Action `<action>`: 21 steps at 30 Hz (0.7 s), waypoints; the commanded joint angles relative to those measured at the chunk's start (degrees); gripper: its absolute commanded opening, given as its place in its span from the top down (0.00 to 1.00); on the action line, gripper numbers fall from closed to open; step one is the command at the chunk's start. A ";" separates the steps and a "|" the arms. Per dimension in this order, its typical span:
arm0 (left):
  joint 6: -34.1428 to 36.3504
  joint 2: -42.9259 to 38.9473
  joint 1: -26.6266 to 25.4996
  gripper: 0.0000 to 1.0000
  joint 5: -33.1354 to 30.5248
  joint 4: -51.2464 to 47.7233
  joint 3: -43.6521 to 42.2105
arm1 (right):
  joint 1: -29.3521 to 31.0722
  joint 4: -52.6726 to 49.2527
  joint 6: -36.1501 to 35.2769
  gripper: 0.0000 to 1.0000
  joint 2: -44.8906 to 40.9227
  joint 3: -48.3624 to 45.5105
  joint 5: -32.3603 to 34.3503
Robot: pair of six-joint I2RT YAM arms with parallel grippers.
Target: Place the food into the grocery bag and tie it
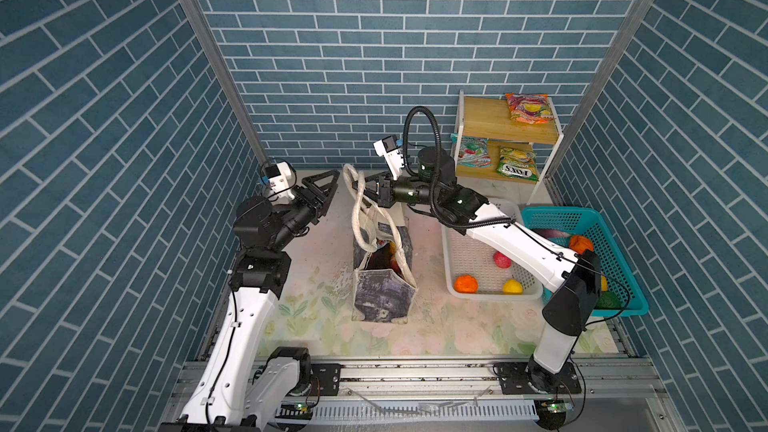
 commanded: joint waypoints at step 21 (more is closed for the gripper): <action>2.33 5.80 -4.10 0.61 1.32 2.95 1.16 | 1.05 -6.08 -4.87 1.00 -1.51 -1.23 -3.99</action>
